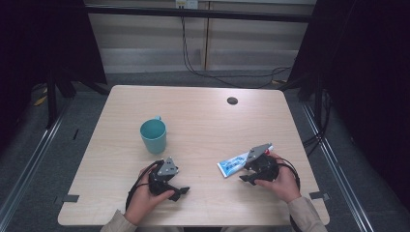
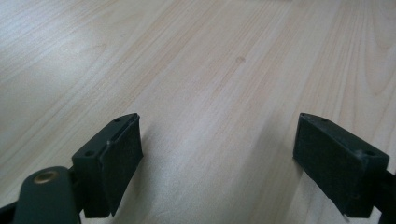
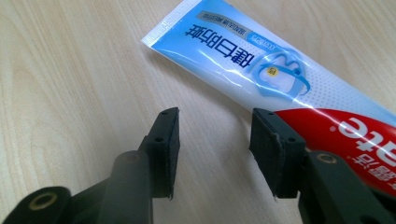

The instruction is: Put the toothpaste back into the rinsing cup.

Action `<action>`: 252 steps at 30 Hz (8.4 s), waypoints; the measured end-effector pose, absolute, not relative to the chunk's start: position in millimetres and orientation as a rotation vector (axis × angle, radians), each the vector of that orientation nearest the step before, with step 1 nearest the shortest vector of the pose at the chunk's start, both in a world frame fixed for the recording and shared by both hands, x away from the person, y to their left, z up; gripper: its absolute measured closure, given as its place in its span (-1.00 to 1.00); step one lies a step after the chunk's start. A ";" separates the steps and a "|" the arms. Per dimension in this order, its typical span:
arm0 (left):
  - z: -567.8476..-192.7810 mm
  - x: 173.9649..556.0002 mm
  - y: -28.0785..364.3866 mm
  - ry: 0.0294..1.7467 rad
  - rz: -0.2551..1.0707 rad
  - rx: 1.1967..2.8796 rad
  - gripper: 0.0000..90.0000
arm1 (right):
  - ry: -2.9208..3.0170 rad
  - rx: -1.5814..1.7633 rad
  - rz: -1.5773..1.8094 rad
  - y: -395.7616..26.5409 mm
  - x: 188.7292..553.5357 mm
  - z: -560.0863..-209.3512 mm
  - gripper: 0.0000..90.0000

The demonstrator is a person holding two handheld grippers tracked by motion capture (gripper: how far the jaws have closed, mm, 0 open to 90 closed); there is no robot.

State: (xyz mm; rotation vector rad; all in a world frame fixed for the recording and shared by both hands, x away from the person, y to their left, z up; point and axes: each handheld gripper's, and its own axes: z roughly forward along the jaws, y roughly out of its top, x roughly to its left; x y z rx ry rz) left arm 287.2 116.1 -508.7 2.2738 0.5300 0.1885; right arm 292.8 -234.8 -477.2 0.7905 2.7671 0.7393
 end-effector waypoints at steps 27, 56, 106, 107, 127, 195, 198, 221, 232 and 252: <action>-508.8 287.1 116.3 0.529 0.187 2.274 -0.66 | 2.724 0.596 0.660 -252.3 334.5 -454.5 -0.61; -508.8 287.1 116.3 0.529 0.187 2.273 -0.66 | 2.839 0.650 0.672 -256.5 346.0 -474.3 0.56; -486.6 305.3 106.4 0.638 0.075 2.024 -0.64 | 2.654 0.845 1.145 -252.2 328.1 -436.1 0.63; -486.4 306.4 105.1 0.642 0.065 2.015 -0.64 | 2.653 0.843 1.155 -250.8 328.2 -435.6 0.63; -469.4 320.0 69.8 0.639 0.003 1.909 -0.51 | 2.643 0.797 1.233 -227.8 325.8 -427.8 0.63; -453.9 331.6 51.7 0.704 -0.074 1.669 -0.36 | 2.645 0.701 1.379 -194.3 322.7 -427.0 0.62; -454.0 332.9 52.9 0.712 -0.092 1.653 -0.30 | 2.645 0.692 1.385 -192.6 322.6 -426.5 0.62; -434.2 328.0 64.5 0.708 -0.093 1.632 0.53 | 2.619 0.663 1.414 -176.3 320.0 -427.1 0.44; -426.4 331.1 70.2 0.736 -0.064 1.701 0.63 | 2.547 0.751 1.432 -196.7 318.6 -432.2 -0.42; -396.0 335.4 78.8 0.691 0.040 1.794 0.63 | 2.505 0.976 1.217 -239.3 308.0 -485.1 -0.67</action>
